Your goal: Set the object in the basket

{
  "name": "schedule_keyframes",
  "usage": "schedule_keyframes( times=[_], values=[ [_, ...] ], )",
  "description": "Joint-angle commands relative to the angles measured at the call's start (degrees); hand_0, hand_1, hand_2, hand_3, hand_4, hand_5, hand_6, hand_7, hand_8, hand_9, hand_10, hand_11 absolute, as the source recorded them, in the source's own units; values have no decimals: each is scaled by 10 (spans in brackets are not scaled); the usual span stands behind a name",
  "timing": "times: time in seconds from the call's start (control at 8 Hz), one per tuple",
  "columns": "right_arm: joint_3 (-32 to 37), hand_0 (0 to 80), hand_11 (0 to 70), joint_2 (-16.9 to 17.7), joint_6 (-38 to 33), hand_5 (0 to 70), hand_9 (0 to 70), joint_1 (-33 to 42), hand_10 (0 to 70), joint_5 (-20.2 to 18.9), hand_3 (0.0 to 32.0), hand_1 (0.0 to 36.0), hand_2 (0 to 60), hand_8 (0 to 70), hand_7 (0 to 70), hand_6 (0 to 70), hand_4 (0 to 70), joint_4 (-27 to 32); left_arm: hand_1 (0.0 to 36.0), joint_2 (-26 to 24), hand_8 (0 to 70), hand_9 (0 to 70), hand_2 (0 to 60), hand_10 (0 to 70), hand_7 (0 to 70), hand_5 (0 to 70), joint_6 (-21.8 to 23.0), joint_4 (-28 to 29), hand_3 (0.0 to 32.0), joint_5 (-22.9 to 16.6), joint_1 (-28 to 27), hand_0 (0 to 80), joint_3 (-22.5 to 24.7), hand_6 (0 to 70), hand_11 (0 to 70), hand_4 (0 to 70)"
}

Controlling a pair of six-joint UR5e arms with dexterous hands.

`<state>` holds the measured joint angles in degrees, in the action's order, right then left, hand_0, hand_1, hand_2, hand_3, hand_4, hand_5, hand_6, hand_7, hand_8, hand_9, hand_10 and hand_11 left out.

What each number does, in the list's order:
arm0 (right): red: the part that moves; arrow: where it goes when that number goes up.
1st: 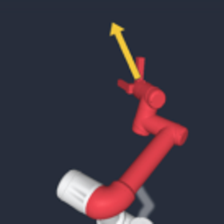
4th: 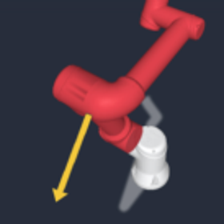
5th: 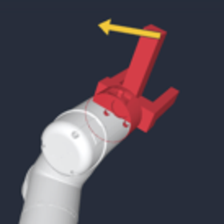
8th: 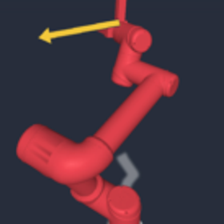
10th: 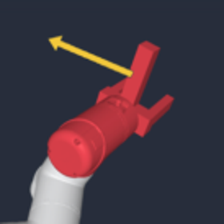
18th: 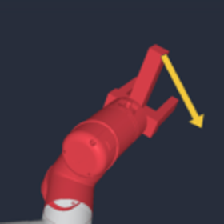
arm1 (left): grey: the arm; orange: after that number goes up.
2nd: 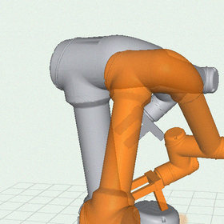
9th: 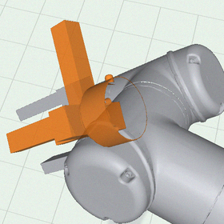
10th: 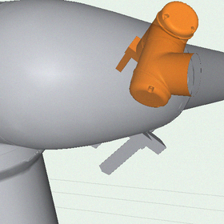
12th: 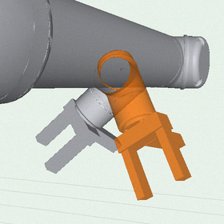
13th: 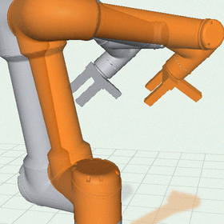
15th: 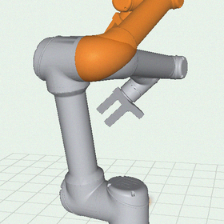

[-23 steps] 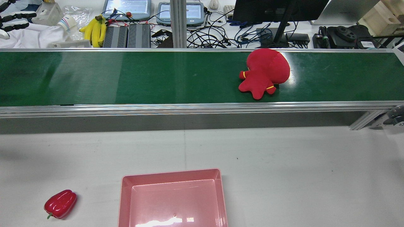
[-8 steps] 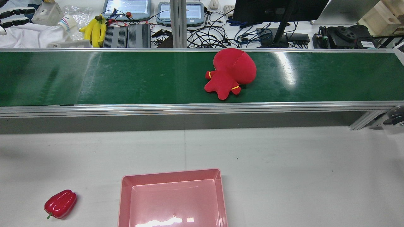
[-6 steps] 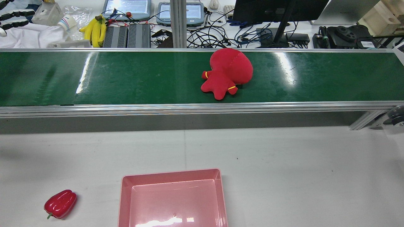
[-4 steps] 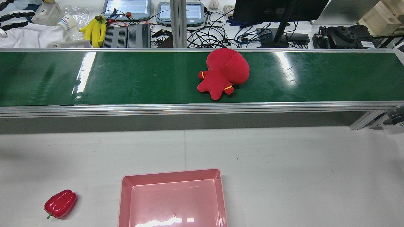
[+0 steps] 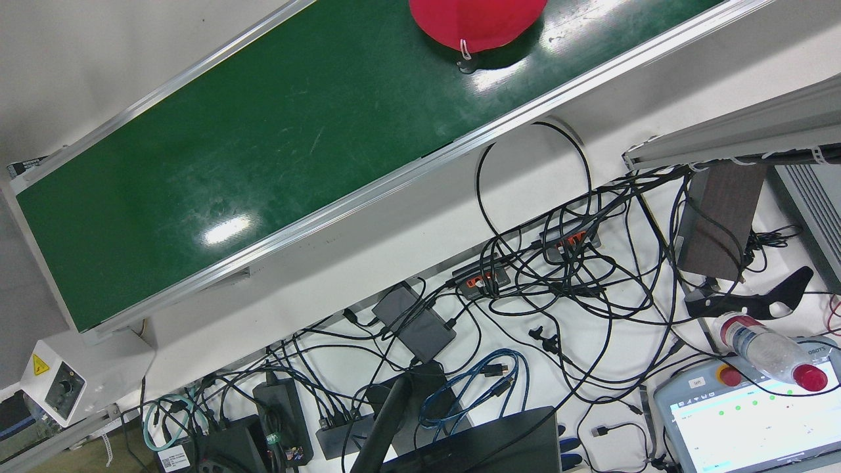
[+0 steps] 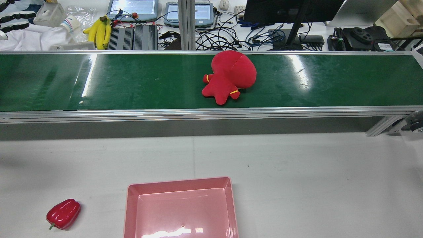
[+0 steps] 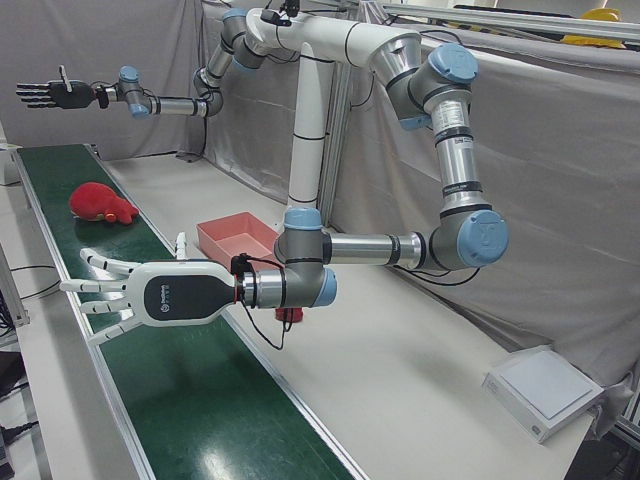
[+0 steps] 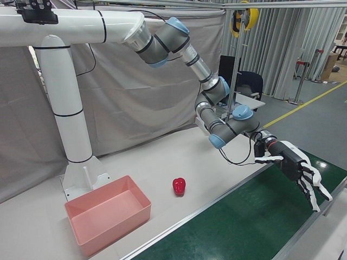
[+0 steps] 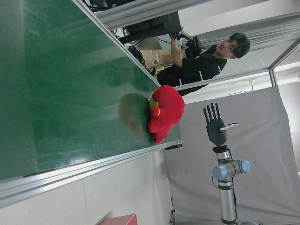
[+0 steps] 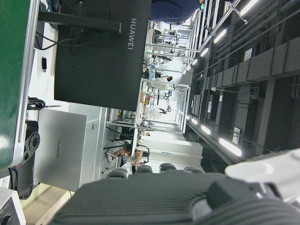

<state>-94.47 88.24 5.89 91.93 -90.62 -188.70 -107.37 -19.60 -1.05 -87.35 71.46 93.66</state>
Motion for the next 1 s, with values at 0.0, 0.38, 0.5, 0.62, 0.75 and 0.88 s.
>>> schedule_keyframes(
  times=[0.0,0.38,0.5,0.62,0.75,0.88],
  values=[
    [0,0,0,0,0,0,0,0,0,0,0,0,0,0,0,0,0,0,87,0,148,129,0,31,79,292,0,-1,260,0,1,524,0,30,60,4],
    [0,0,0,0,0,0,0,0,0,0,0,0,0,0,0,0,0,0,86,0,151,134,0,32,82,285,0,-2,262,0,0,523,1,32,60,3],
    [-1,0,0,0,0,0,0,0,0,0,0,0,0,0,0,0,0,0,87,0,151,136,0,33,83,287,0,-2,264,0,0,524,0,32,62,5],
    [0,0,0,0,0,0,0,0,0,0,0,0,0,0,0,0,0,0,85,1,148,132,0,32,83,289,-1,-2,260,0,0,524,1,32,61,8],
    [0,0,0,0,0,0,0,0,0,0,0,0,0,0,0,0,0,0,87,1,149,132,0,32,81,286,-1,-1,264,0,-1,525,0,32,61,5],
    [0,0,0,0,0,0,0,0,0,0,0,0,0,0,0,0,0,0,89,1,148,131,0,33,82,288,-4,-2,258,1,-1,524,-1,33,62,5]
  ],
)
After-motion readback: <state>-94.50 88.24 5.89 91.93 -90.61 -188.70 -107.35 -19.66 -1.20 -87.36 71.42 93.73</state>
